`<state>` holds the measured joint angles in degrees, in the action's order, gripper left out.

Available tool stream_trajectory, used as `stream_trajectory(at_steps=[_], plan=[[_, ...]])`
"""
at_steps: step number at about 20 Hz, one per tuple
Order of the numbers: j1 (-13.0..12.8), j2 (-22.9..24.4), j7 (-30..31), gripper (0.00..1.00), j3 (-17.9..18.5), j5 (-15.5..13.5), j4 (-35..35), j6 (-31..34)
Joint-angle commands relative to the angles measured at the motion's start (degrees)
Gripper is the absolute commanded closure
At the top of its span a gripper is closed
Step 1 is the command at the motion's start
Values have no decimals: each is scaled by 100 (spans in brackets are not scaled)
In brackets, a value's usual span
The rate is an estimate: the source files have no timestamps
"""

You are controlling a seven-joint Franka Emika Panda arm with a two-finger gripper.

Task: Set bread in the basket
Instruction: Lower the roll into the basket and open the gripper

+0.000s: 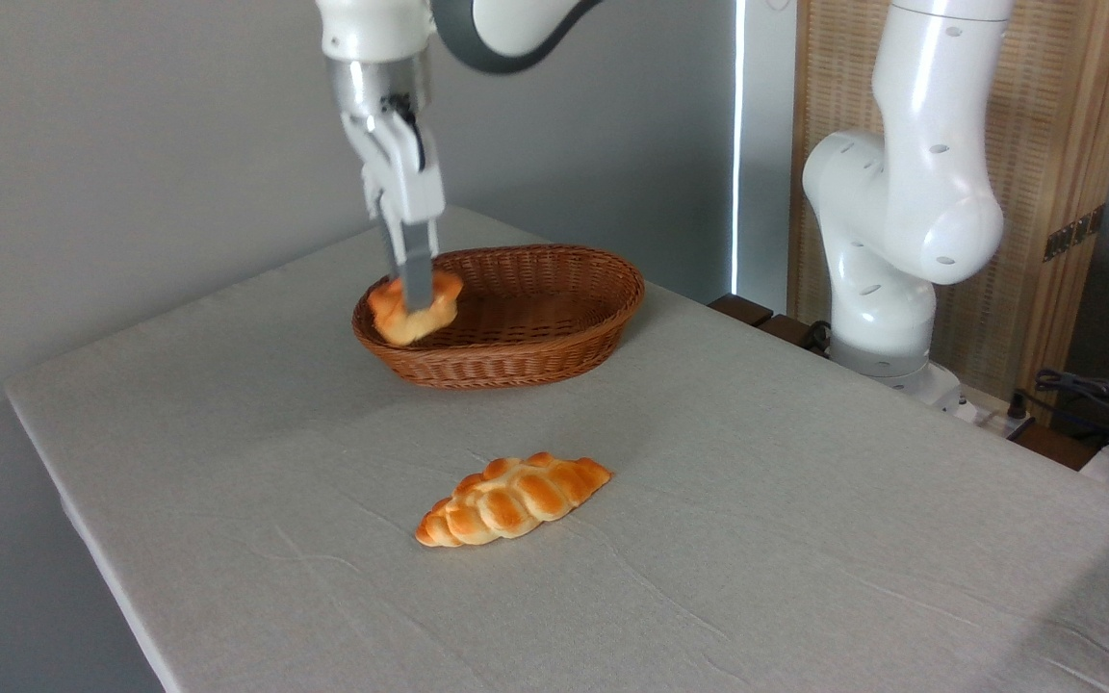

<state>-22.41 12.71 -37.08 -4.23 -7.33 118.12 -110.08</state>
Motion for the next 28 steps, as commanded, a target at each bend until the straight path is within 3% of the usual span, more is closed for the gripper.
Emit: stream_trajectory(at_steps=[1,2,4,7,10,12,25,28], plan=[[-649,179,104,64,80,-129,255,215],[-833,136,96,54,80,-129,273,154],[-905,-57,87,32,72,-129,264,101],[-1186,-426,104,24,63,-120,264,-188],[-1318,-918,166,15,54,-129,255,-899],[-1345,-964,622,0,36,-120,247,-1076],[-1301,-867,518,0,80,-49,177,-875],[-1135,-788,570,0,142,-129,-402,-349]])
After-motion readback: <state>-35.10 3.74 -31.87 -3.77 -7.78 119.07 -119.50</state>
